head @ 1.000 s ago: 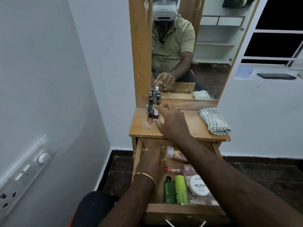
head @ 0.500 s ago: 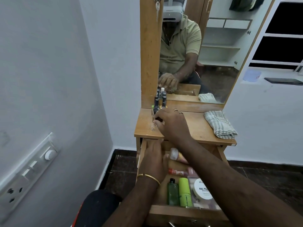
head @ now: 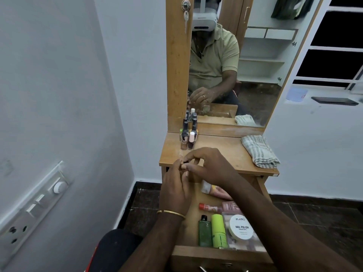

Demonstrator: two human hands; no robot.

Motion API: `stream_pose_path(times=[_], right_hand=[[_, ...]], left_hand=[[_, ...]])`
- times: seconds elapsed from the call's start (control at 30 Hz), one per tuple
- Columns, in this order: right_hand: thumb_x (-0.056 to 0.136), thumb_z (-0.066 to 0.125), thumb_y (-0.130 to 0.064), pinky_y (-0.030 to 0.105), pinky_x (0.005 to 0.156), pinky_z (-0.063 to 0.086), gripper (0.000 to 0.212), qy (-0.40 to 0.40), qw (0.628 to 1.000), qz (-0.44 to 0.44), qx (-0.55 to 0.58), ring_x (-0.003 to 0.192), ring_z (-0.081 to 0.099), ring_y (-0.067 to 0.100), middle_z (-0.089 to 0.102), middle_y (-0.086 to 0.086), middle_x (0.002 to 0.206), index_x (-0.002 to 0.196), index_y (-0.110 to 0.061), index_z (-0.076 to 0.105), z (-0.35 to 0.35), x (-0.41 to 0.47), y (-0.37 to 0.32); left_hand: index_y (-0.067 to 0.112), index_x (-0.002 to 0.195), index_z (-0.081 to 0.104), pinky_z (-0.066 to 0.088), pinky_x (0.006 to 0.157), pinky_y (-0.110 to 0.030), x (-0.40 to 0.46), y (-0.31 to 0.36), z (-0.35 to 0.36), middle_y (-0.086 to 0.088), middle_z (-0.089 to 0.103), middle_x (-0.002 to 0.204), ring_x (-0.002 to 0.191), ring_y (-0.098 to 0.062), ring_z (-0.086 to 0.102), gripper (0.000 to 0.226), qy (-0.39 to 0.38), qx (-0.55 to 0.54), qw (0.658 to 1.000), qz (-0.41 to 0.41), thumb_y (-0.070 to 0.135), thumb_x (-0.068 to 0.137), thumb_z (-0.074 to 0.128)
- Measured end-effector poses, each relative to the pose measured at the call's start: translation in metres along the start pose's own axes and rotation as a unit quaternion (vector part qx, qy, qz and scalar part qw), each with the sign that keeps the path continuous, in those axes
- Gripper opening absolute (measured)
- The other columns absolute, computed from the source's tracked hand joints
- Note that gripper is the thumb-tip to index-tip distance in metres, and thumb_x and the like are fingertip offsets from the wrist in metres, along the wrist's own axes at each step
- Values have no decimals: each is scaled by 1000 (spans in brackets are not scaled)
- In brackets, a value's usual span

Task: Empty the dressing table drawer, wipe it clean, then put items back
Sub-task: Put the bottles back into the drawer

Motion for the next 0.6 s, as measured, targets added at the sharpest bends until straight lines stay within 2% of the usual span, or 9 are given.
stream_pose_path(times=[0.13, 0.2, 0.3, 0.4, 0.47, 0.6], right_hand=[[81, 79, -28, 23, 67, 52, 11, 14, 997, 36, 66, 74, 63, 1, 71, -12, 84, 90, -25, 76, -1, 0, 9], [83, 75, -36, 24, 63, 52, 12, 73, 995, 44, 61, 72, 61, 3, 68, -12, 82, 90, -26, 73, -9, 8, 11], [88, 68, -35, 27, 70, 47, 26, 160, 980, 69, -99, 85, 57, 10, 63, -11, 101, 112, -25, 68, -23, 26, 14], [89, 65, -31, 31, 77, 48, 49, 133, 958, 91, -236, 100, 56, 17, 56, -2, 120, 137, -28, 55, -22, 42, 18], [90, 64, -32, 37, 81, 51, 50, 110, 951, 88, -275, 101, 54, 18, 53, -2, 120, 138, -31, 53, -18, 46, 18], [88, 67, -33, 38, 82, 50, 33, 117, 954, 72, -267, 102, 55, 18, 57, -3, 119, 119, -27, 68, -17, 46, 15]], left_hand=[[18, 138, 47, 52, 88, -38, 0, -3, 3, -4, 63, 125, 110, -20, 60, 41, -14, -20, 1000, 0, 25, 98, 47], [18, 141, 45, 52, 90, -37, 0, -4, 5, -4, 62, 126, 112, -19, 58, 42, -20, -15, 1000, -4, 20, 98, 50], [22, 141, 43, 51, 91, -38, -2, -4, 6, -3, 61, 125, 112, -18, 57, 42, -27, 5, 1000, 8, 23, 99, 48], [28, 138, 41, 52, 89, -42, -3, -4, 8, 0, 60, 122, 110, -16, 56, 40, -33, 28, 999, 26, 33, 98, 38], [31, 137, 41, 52, 88, -44, -3, -4, 9, 1, 60, 120, 109, -16, 56, 41, -37, 32, 998, 33, 38, 98, 33], [26, 137, 47, 51, 90, -42, -3, -4, 11, 1, 59, 120, 111, -15, 55, 43, -42, 32, 998, 42, 38, 98, 33]])
Point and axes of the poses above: each hand's wrist, its own x-axis towards the middle knuckle, its own z-axis out of the palm, y = z × x, the point moved 5 cm from there along x, towards the middle knuckle
